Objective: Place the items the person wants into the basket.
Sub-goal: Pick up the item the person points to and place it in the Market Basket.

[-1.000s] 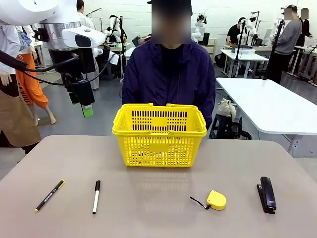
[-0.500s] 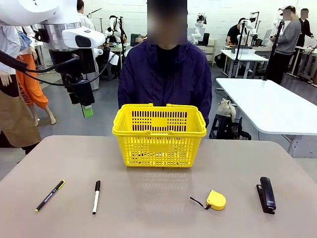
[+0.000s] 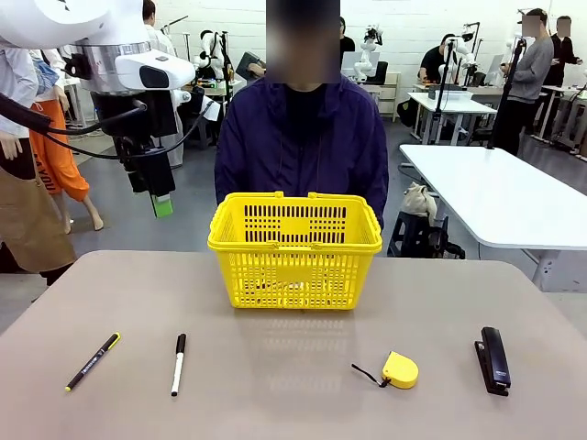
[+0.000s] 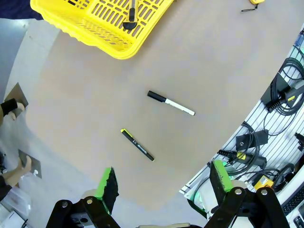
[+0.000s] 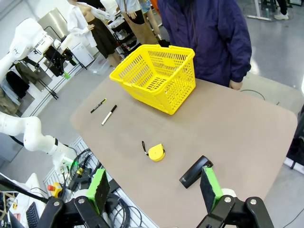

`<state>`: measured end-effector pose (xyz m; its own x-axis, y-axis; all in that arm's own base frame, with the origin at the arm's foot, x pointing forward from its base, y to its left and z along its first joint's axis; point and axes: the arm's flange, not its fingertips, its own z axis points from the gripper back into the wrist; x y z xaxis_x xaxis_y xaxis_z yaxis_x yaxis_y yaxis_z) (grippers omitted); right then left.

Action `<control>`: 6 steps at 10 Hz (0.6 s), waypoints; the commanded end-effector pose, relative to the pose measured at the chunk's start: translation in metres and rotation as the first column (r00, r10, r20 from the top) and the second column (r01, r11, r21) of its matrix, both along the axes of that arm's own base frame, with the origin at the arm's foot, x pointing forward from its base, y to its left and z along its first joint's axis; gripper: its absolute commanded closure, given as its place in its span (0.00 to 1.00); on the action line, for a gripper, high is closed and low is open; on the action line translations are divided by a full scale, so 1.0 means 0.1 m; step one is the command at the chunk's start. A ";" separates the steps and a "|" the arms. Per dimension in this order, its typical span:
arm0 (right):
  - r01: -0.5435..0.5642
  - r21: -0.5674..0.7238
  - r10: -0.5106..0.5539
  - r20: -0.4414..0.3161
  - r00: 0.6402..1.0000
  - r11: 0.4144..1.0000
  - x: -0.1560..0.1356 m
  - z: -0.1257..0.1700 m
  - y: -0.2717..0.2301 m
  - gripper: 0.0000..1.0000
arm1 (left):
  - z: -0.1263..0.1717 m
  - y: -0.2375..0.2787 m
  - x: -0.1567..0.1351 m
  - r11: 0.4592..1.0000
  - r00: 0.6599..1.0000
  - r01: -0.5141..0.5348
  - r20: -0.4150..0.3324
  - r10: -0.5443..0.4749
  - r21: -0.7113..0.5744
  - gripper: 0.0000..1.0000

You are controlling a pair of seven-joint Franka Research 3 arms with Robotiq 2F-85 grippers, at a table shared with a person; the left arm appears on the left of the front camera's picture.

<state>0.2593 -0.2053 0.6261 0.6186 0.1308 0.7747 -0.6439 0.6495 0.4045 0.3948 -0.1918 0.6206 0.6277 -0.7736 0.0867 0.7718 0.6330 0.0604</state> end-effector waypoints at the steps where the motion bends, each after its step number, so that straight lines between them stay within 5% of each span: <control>1: -0.011 0.020 0.010 0.025 1.000 1.000 0.00 -0.01 0.01 0.00 | 0.12 0.24 -0.06 0.984 0.985 0.172 0.040 -0.171 -0.046 0.00; 4: -0.011 0.020 0.010 0.025 1.000 1.000 0.00 -0.01 0.01 0.00 | 0.37 1.13 -0.48 0.813 0.843 0.533 0.228 -0.487 -0.234 0.00; 6: -0.011 0.020 0.010 0.025 1.000 1.000 0.00 -0.01 0.01 0.00 | 0.37 1.96 -0.56 0.729 0.818 0.557 0.410 -0.402 -0.397 0.00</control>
<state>0.2587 -0.2060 0.6259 0.6192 0.1294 0.7745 -0.6424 0.6506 0.4049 0.3411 -0.0251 0.6761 0.0842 -0.8607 0.5022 0.9634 0.1990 0.1795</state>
